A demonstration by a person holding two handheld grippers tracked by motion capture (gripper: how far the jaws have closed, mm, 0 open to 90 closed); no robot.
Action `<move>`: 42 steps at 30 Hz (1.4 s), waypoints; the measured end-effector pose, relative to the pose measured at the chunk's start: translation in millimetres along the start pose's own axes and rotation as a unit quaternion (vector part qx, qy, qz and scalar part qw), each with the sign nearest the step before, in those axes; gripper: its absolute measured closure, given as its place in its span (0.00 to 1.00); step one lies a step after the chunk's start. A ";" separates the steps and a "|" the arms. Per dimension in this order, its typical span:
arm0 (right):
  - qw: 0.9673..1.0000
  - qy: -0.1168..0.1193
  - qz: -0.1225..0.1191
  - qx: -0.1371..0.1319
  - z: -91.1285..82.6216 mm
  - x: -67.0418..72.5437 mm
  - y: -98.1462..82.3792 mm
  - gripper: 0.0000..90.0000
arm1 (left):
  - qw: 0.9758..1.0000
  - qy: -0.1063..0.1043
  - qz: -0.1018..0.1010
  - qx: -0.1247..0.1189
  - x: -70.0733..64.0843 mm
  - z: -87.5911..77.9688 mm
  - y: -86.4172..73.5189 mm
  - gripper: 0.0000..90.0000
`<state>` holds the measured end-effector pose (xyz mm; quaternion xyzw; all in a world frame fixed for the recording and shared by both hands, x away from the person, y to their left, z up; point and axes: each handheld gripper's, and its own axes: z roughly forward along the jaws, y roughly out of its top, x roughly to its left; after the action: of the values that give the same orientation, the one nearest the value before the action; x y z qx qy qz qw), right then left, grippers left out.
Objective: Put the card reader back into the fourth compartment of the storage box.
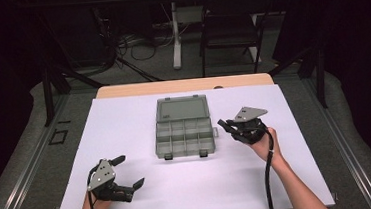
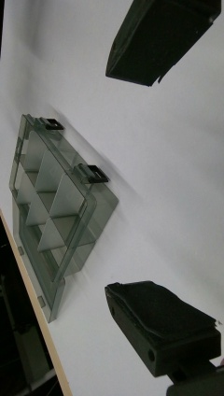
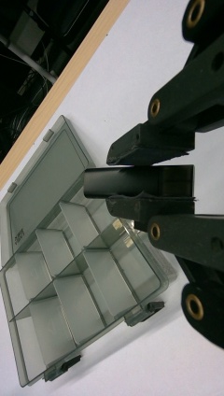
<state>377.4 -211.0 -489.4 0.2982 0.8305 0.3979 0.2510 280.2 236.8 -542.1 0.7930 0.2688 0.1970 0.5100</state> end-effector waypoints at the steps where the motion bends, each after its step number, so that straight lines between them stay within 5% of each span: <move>1: 1.000 0.000 0.001 -0.001 0.4 -0.7 0.6 0.82 | 1.000 0.000 0.000 0.001 0.1 0.1 0.0 0.00; 42: 1.000 0.005 -0.006 0.005 25.6 -0.2 30.0 0.82 | 1.000 0.002 -0.002 -0.001 0.3 -1.4 0.0 0.00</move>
<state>403.1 -182.9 -479.3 0.2923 0.8357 0.3937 0.2473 279.7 237.9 -541.5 0.7914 0.2712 0.1977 0.5110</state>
